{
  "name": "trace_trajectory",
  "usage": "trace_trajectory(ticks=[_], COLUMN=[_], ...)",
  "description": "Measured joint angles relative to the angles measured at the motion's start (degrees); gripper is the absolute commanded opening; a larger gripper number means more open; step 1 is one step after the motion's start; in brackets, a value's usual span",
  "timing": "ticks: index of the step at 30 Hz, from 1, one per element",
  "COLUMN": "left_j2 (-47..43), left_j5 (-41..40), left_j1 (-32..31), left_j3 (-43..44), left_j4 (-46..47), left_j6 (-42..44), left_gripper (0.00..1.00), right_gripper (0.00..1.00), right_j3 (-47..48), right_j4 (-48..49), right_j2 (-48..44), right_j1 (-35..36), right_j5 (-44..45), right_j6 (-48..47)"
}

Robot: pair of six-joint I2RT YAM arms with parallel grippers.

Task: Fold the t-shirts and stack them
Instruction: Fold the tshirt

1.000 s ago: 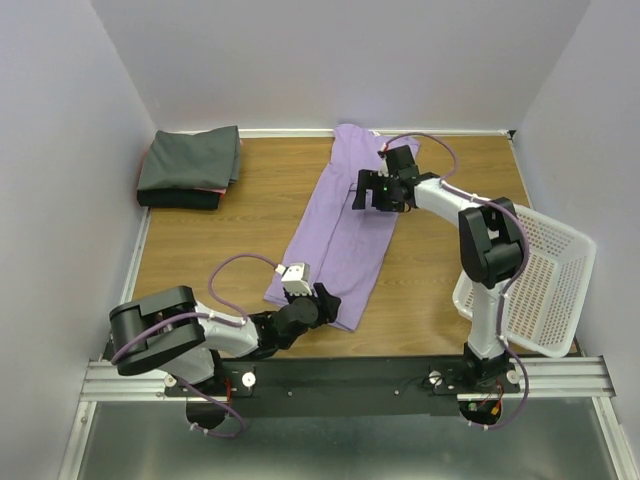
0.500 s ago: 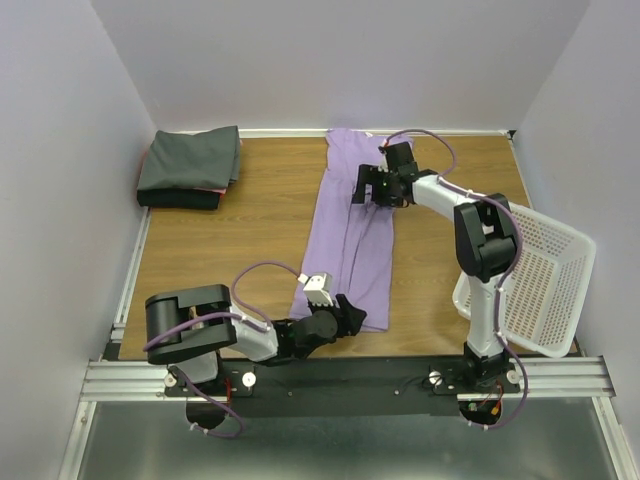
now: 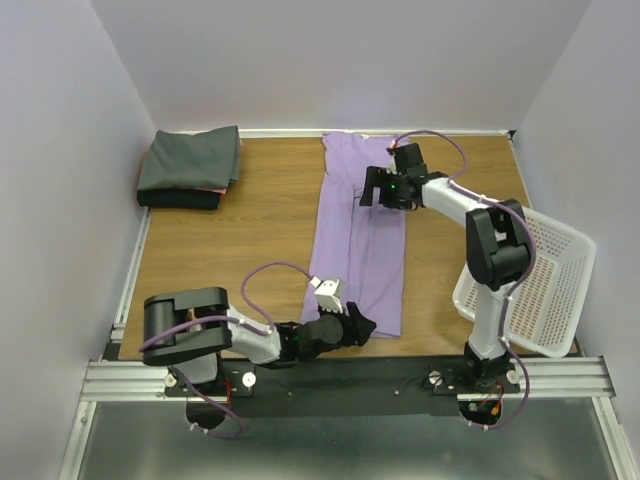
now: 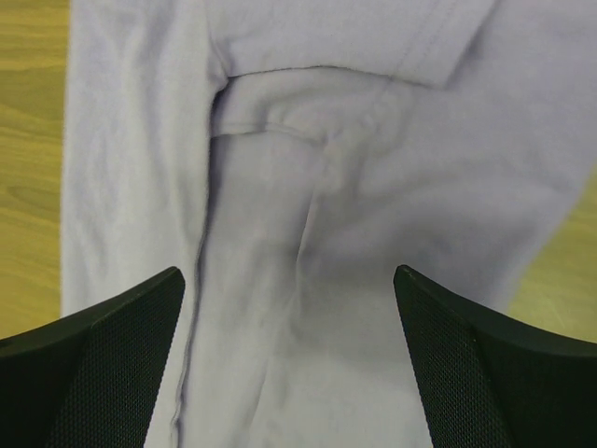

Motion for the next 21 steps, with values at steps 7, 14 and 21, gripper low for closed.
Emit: trace_trajectory(ticks=[7,14,21], left_j2=[-13.53,-23.80,-31.54], left_j5=[-0.81,-4.17,-6.71], left_j1=[-0.35,1.64,4.04], left_j3=[-0.37,-1.03,-4.39], left_j4=[-4.81,-16.81,-31.04], left_j6=[5.16,6.27,2.54], left_gripper=[0.67,0.68,0.71], right_gripper=[1.00,0.97,0.91], right_j3=[-12.79,-31.98,-44.11], right_j4=[0.09,1.05,-5.86], right_j2=[-20.63,-39.50,-49.44], right_j1=[2.32,10.10,15.19], right_j5=[4.39,11.28,15.04], right_j6=[1.33,6.93,14.08])
